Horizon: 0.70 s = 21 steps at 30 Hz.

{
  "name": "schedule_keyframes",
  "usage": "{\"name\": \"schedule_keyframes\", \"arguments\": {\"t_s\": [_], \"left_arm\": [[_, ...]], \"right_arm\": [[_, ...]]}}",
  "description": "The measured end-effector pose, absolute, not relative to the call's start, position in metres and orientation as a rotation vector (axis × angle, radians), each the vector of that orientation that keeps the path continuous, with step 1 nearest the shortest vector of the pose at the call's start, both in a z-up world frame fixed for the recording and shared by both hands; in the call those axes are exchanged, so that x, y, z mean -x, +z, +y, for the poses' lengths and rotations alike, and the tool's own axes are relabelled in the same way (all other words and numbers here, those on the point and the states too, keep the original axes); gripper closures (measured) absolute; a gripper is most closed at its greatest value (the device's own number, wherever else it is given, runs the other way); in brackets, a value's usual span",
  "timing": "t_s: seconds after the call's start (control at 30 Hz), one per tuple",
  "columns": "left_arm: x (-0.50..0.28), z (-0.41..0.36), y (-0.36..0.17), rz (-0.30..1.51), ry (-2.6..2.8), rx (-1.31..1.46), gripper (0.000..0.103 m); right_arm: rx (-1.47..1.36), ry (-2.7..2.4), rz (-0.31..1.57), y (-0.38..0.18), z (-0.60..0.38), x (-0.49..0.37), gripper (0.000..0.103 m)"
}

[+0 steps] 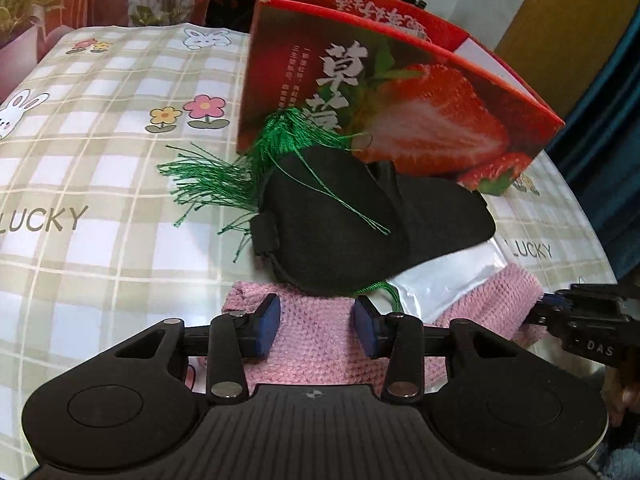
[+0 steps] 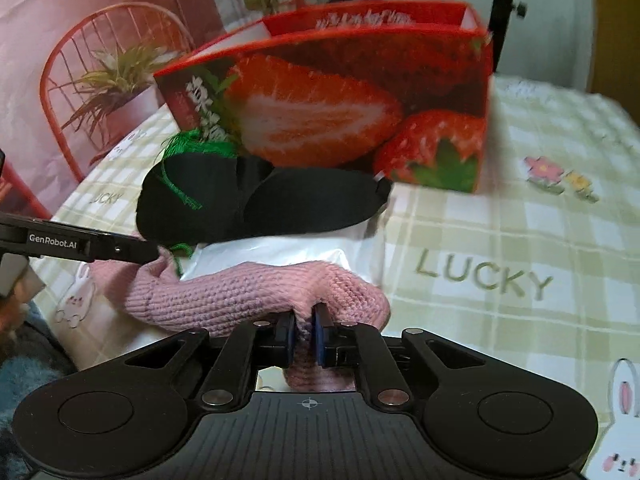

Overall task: Organize soft objects
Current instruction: 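Grasp the pink knit cloth with the left gripper while the right gripper grips its end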

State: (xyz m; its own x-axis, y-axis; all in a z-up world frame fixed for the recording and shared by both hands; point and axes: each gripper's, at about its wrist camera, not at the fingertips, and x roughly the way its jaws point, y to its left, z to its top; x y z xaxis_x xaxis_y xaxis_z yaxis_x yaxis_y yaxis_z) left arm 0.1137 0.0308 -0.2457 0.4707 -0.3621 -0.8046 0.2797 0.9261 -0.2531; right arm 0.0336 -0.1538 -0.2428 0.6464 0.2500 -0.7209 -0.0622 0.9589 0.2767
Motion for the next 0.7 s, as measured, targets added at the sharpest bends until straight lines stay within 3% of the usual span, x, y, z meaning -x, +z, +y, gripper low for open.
{"name": "schedule_keyframes", "arguments": {"t_s": [0.43, 0.57, 0.7], "left_arm": [[-0.09, 0.042, -0.249, 0.929, -0.362, 0.13, 0.061], [-0.078, 0.04, -0.235, 0.874, -0.356, 0.1, 0.045], [-0.07, 0.043, -0.222, 0.829, -0.355, 0.095, 0.038]], "right_arm": [[-0.233, 0.104, 0.789, -0.248, -0.158, -0.02, 0.083], [-0.246, 0.102, 0.791, -0.249, -0.161, -0.021, 0.082], [-0.245, 0.103, 0.791, -0.25, -0.16, -0.021, 0.082]]}}
